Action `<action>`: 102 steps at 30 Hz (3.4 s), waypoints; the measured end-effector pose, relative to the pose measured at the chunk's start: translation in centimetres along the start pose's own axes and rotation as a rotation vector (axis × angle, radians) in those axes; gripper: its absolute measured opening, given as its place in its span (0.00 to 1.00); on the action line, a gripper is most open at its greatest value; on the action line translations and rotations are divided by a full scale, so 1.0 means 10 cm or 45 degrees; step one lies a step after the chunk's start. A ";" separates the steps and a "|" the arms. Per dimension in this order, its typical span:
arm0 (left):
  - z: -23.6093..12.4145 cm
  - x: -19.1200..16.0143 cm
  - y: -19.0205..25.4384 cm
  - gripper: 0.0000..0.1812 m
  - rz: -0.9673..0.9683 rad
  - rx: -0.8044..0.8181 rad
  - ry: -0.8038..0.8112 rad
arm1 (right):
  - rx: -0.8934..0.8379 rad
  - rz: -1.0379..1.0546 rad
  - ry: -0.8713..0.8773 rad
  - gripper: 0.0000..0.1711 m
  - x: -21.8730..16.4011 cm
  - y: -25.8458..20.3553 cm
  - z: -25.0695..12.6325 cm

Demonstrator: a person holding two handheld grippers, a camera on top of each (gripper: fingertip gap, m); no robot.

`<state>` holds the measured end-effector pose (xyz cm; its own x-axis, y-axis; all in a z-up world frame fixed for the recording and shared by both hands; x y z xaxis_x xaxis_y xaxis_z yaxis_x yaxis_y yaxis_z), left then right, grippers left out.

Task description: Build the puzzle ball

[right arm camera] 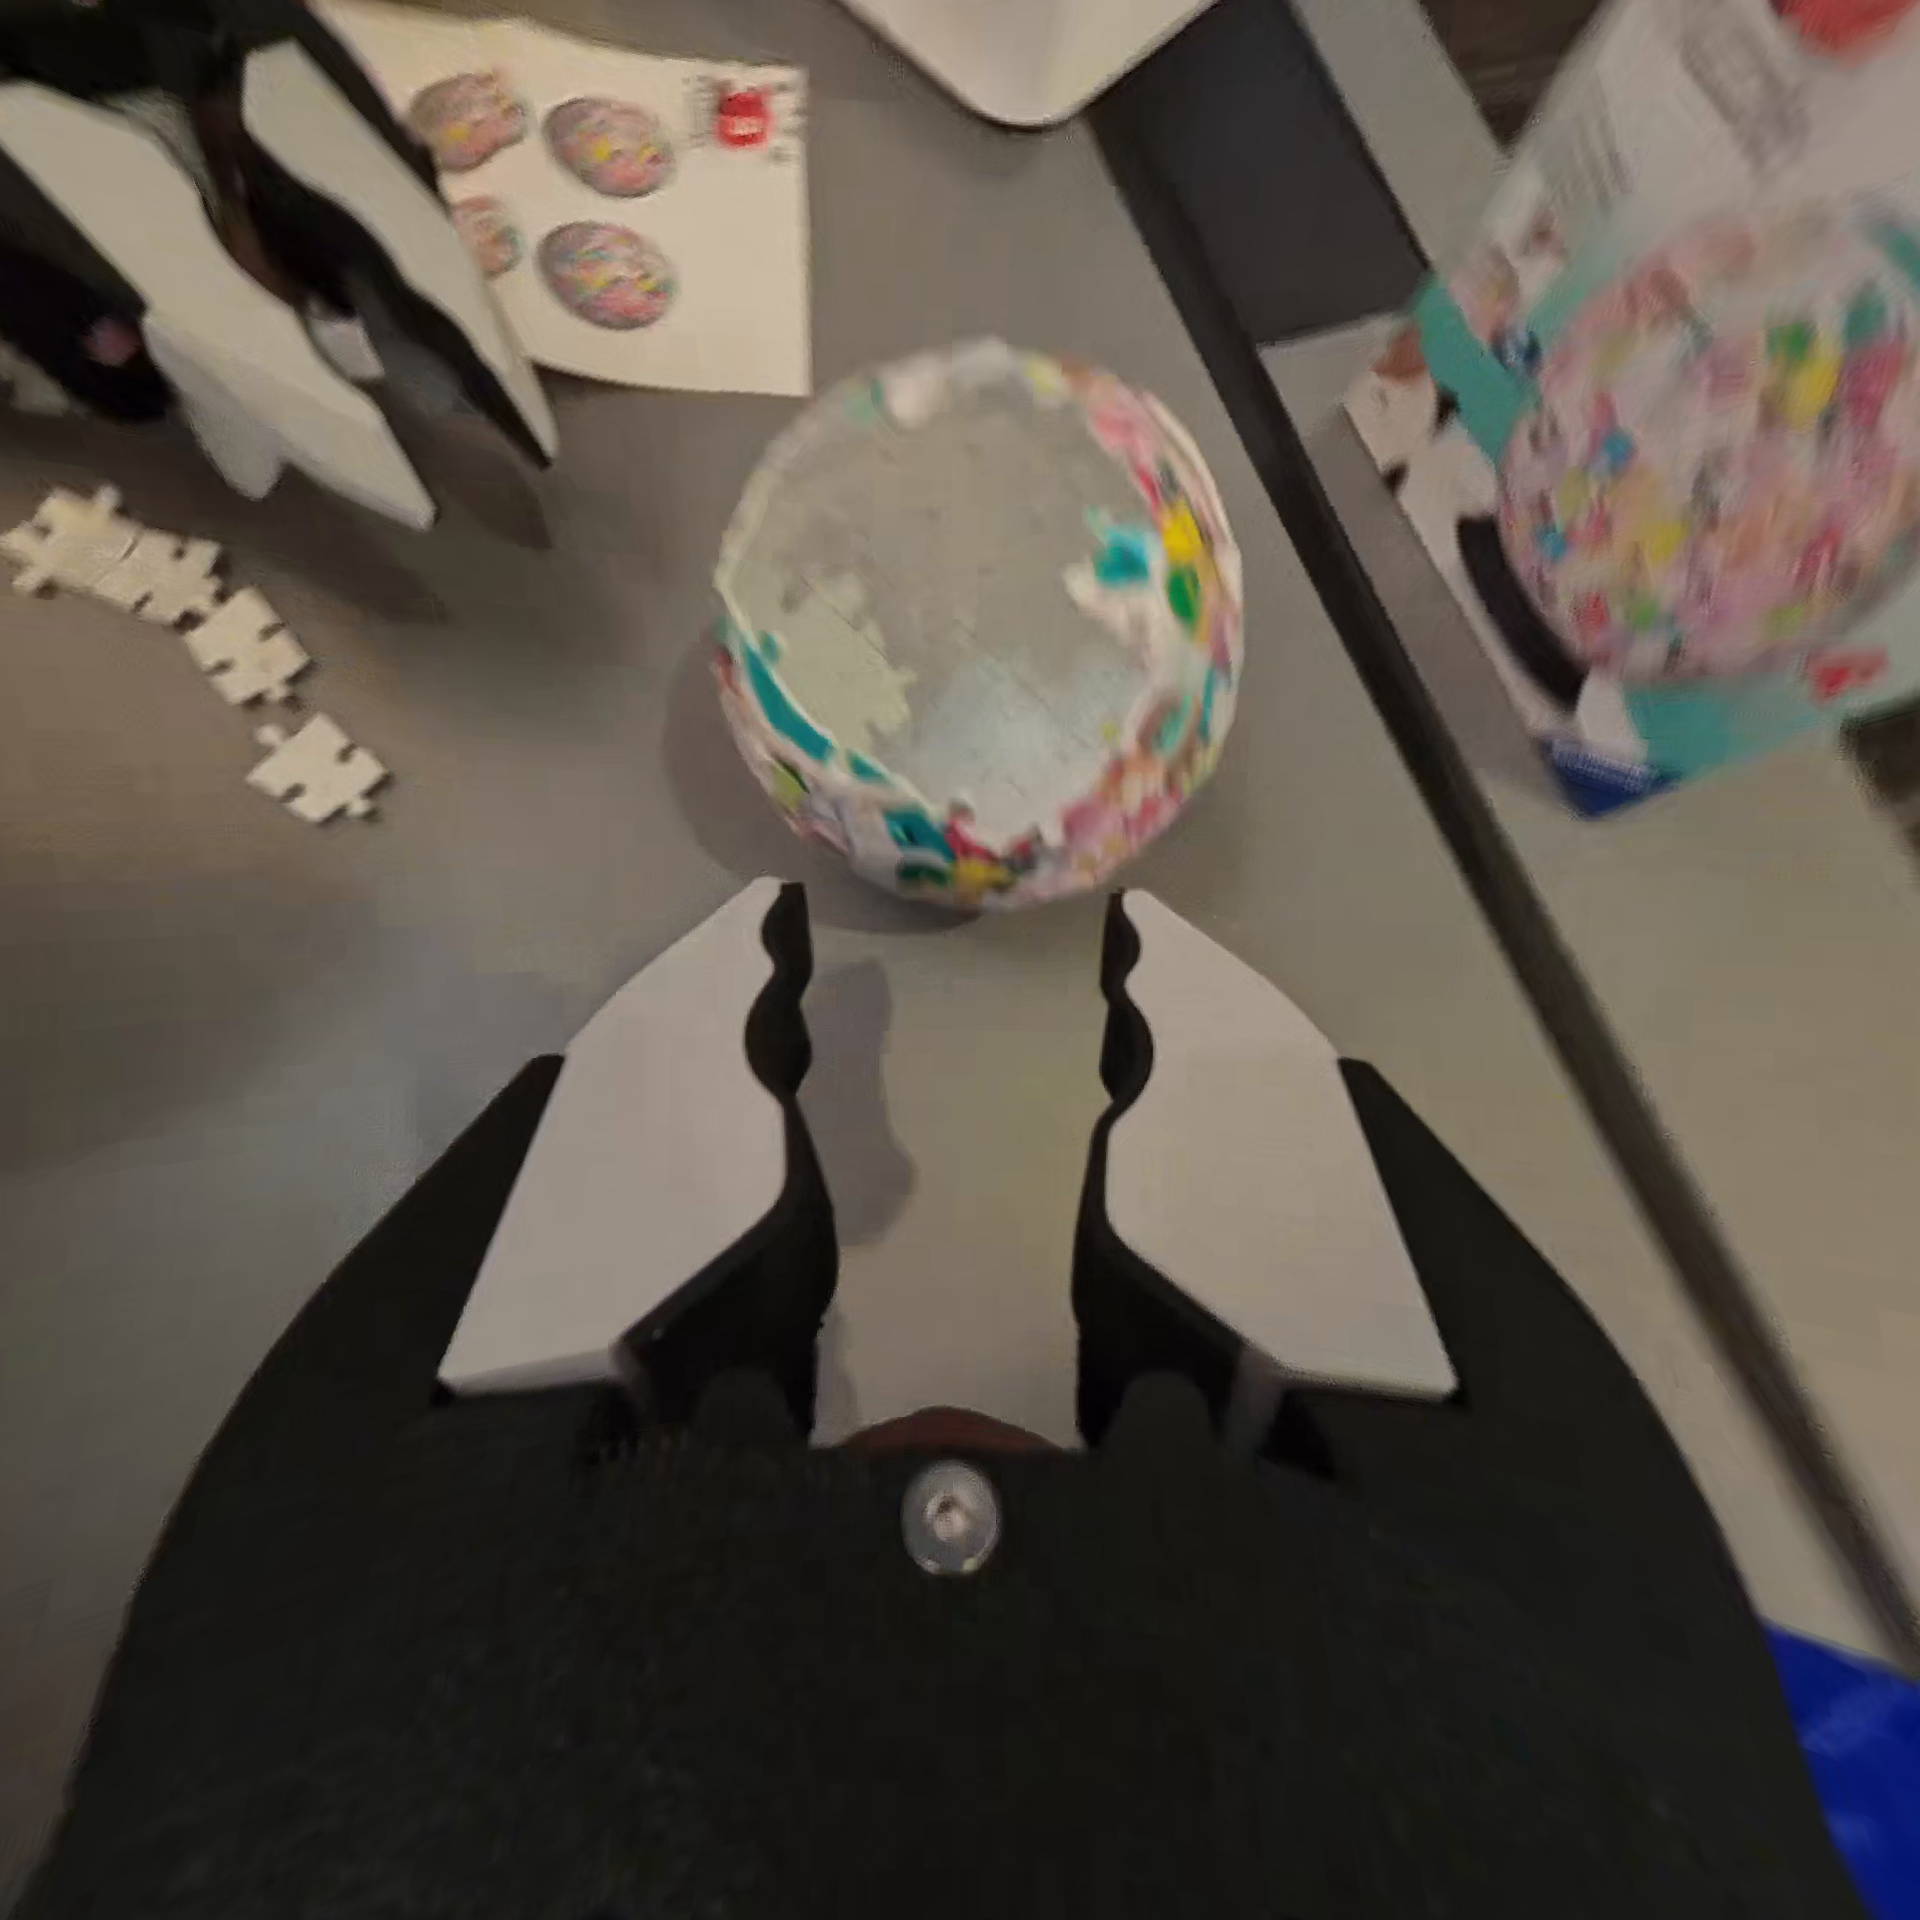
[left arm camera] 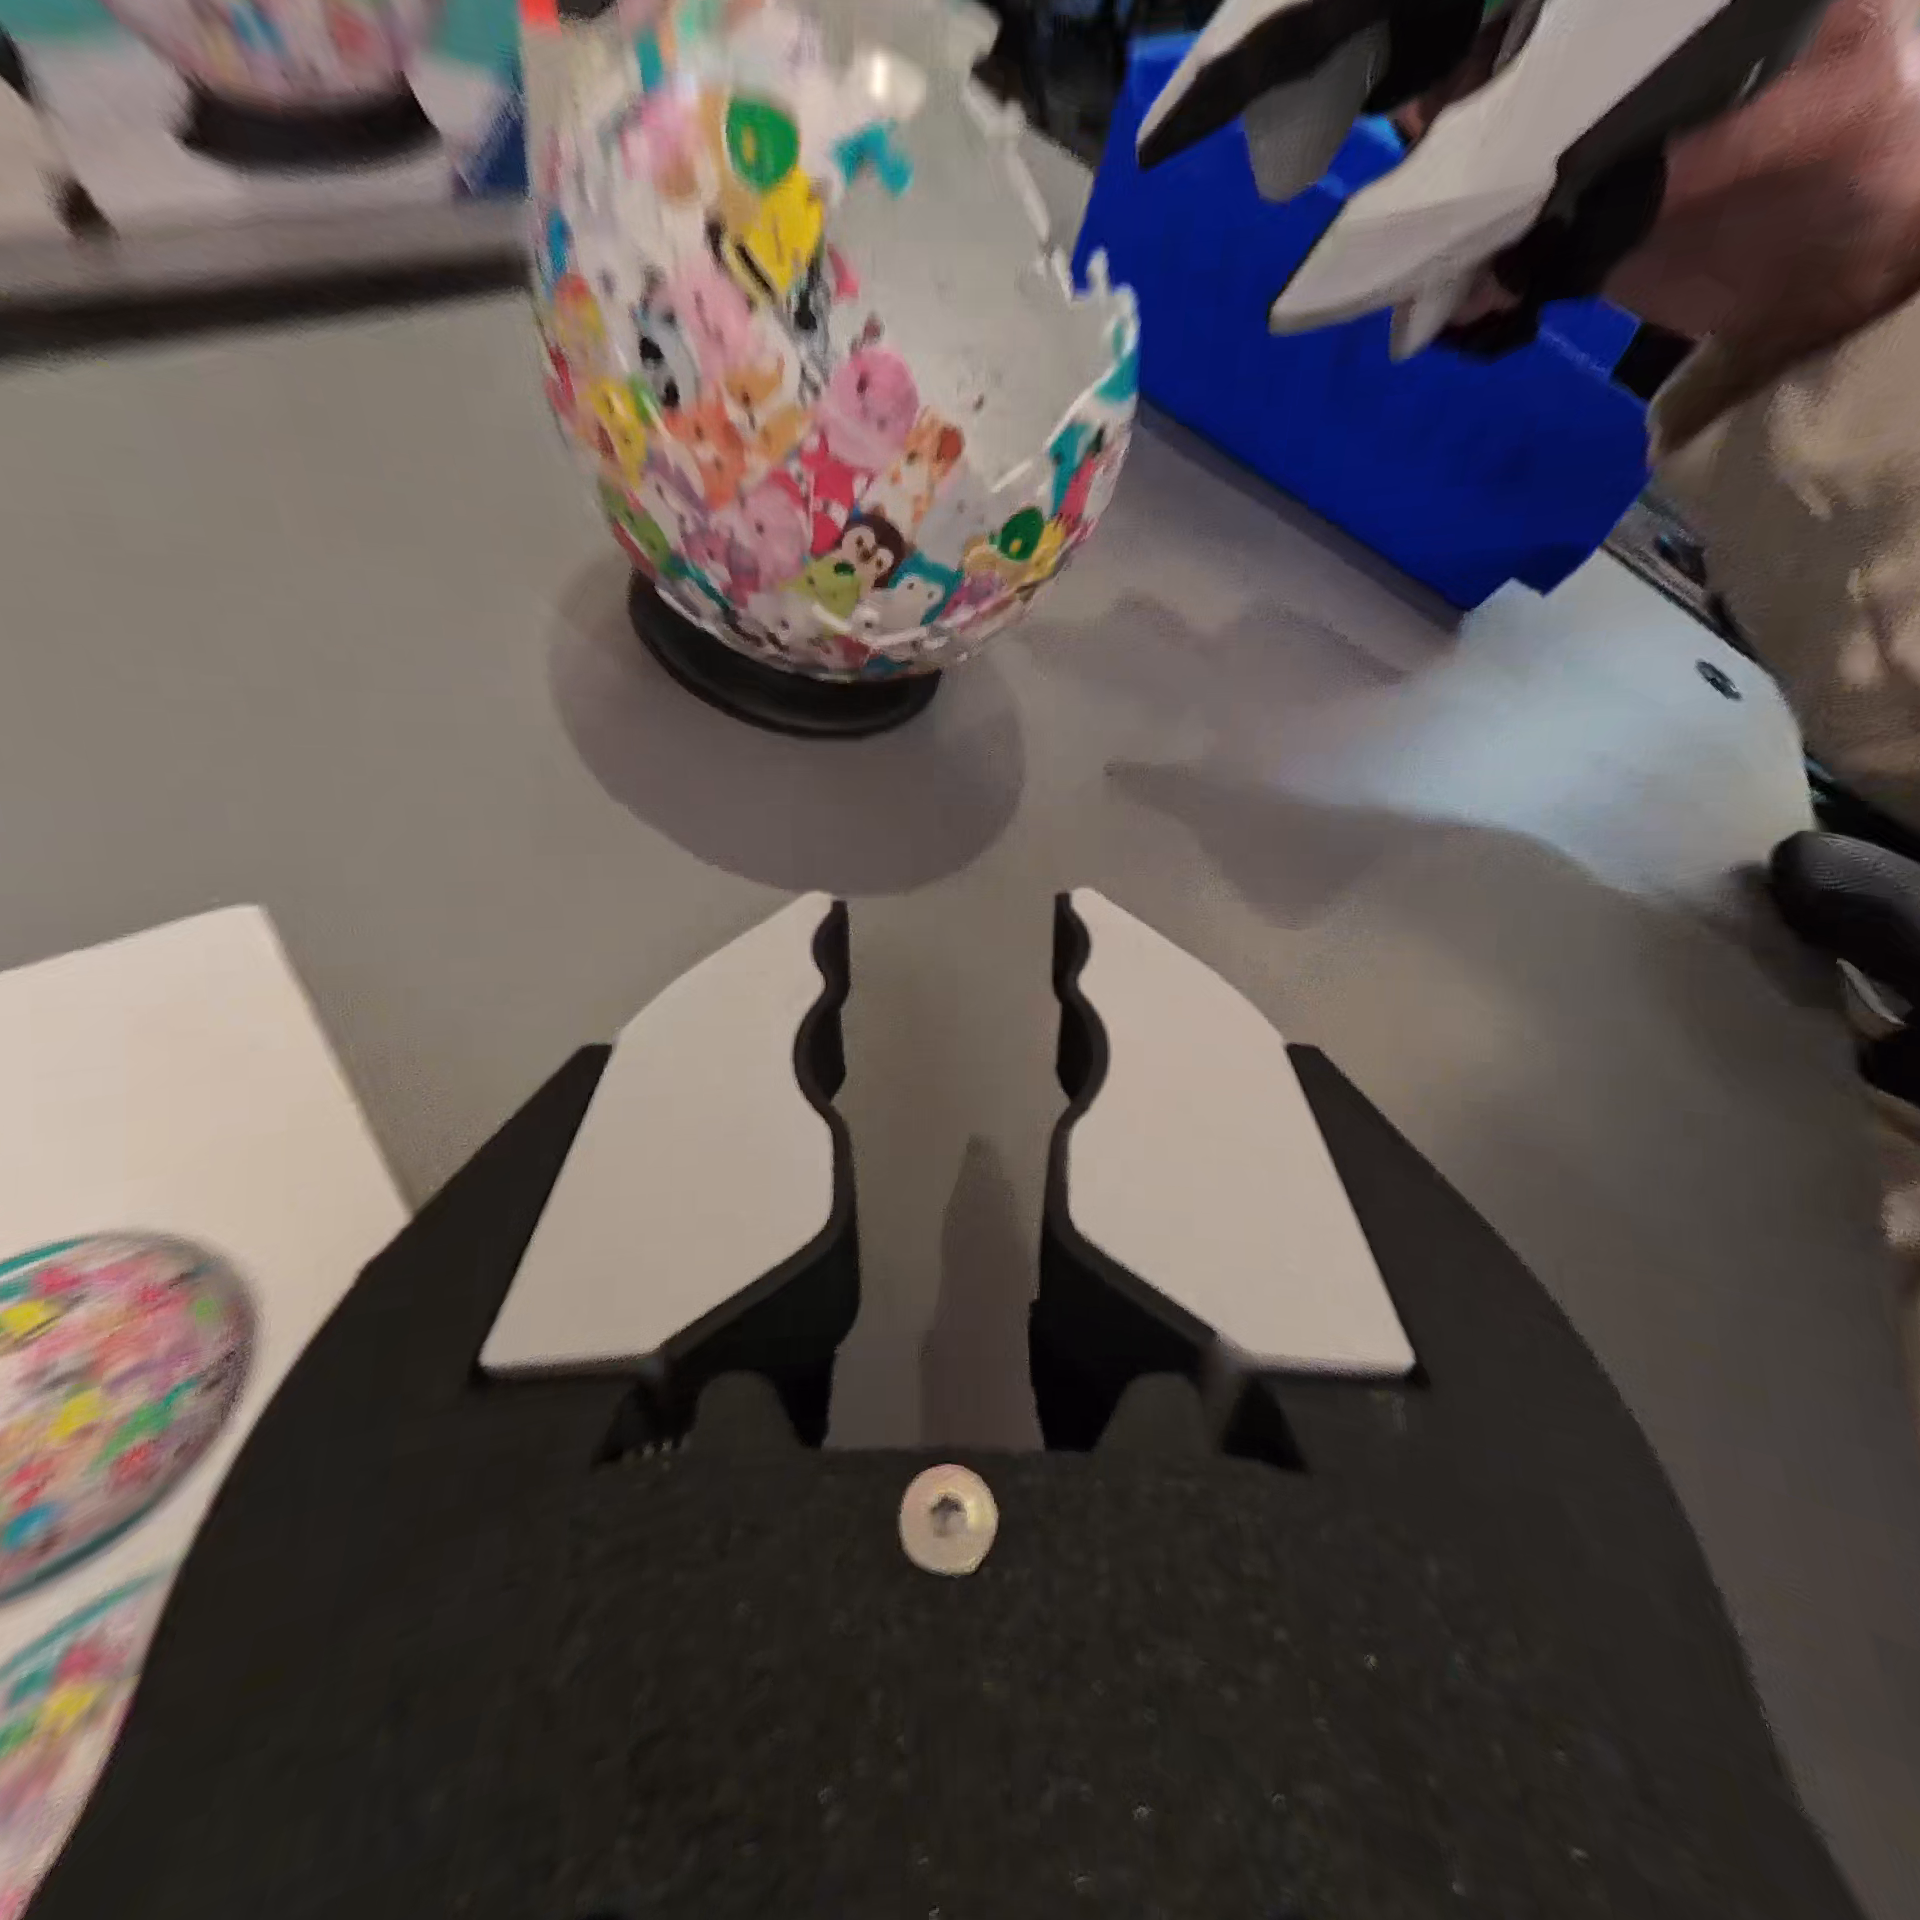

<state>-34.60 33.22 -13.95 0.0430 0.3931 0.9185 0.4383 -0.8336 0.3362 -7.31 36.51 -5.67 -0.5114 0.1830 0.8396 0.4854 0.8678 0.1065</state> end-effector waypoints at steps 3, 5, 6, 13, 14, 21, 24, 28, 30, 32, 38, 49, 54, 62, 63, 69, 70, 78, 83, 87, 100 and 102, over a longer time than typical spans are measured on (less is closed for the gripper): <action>0.27 0.03 -0.07 0.29 0.000 -0.081 -0.128 | -0.022 0.105 0.199 0.47 -0.59 0.05 0.15; 0.40 0.07 -0.13 0.39 0.105 -0.071 -0.200 | -0.049 0.095 0.171 0.49 -0.81 0.10 0.28; 0.46 0.08 -0.16 0.42 0.135 -0.076 -0.252 | -0.018 0.090 0.163 0.49 -0.84 0.11 0.34; 0.81 0.22 -0.28 0.50 0.277 -0.118 -0.367 | 0.359 0.222 0.038 0.53 -0.85 0.25 0.76; 0.86 0.22 -0.30 0.50 0.269 -0.133 -0.385 | 0.388 0.237 0.057 0.53 -0.82 0.27 0.79; 1.04 0.17 -0.35 0.51 0.277 -0.175 -0.461 | 0.490 0.231 0.070 0.55 -0.70 0.27 0.96; 1.09 0.14 -0.36 0.52 0.259 -0.192 -0.493 | 0.485 0.211 0.062 0.55 -0.69 0.25 1.00; 1.08 0.09 -0.32 0.51 0.267 -0.200 -0.492 | 0.469 0.168 0.046 0.56 -0.70 0.19 0.98; 1.06 0.08 -0.29 0.51 0.262 -0.201 -0.489 | 0.472 0.150 0.035 0.58 -0.71 0.15 0.98; 1.03 0.06 -0.25 0.50 0.256 -0.200 -0.488 | 0.470 0.140 0.026 0.59 -0.71 0.09 0.96; 0.89 -0.05 -0.01 0.49 0.271 -0.206 -0.511 | 0.476 0.158 0.021 0.60 -0.74 -0.14 0.87; 0.60 -0.34 0.65 0.49 0.330 -0.243 -0.602 | 0.462 0.181 0.023 0.60 -0.88 -0.83 0.50; 0.47 -0.48 0.96 0.49 0.363 -0.240 -0.635 | 0.445 0.144 0.003 0.60 -0.96 -1.16 0.31; -0.32 -0.11 1.06 0.46 0.409 0.024 -0.472 | 0.237 0.126 -0.028 0.57 -1.15 -1.33 -0.17; -0.58 0.01 1.02 0.41 0.364 0.097 -0.381 | 0.145 0.116 -0.019 0.56 -1.19 -1.34 -0.30; -1.80 -0.24 0.85 0.30 0.146 0.621 -0.354 | -0.053 0.234 0.345 0.43 -1.26 -1.96 -0.80; -1.86 -0.37 0.86 0.31 0.144 0.644 -0.399 | -0.045 0.256 0.388 0.43 -1.26 -2.06 -0.84; -2.27 -1.01 0.94 0.33 0.185 0.926 -0.487 | -0.010 0.291 0.535 0.39 -1.21 -2.21 -1.04; -2.22 -1.02 0.88 0.33 0.139 0.853 -0.359 | 0.052 0.372 0.573 0.39 -1.20 -2.21 -1.04; -2.12 -1.03 0.81 0.33 0.133 0.851 -0.417 | 0.038 0.333 0.560 0.39 -1.20 -2.22 -1.03; -2.01 -1.00 0.81 0.16 0.110 0.877 -0.394 | 0.054 0.257 0.516 0.37 -1.18 -2.30 -0.98; -1.97 -0.96 0.84 0.15 0.104 0.826 -0.354 | 0.066 0.253 0.527 0.36 -1.17 -2.32 -0.98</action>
<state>-48.99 14.85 -15.83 0.2883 0.4957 0.8192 0.8662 -0.4996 -0.0026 -5.65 9.75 -12.74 -0.0810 0.1572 0.9842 0.5039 0.8585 -0.0957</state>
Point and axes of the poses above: each gripper's, where its closed fingertips meet, z out along the fingers, x out of its top, y = z × x across the jaws, the point moved 8 cm from there along -z, back along the fingers, and after that the axes turned 13 degrees about y, right-handed, at the moved point
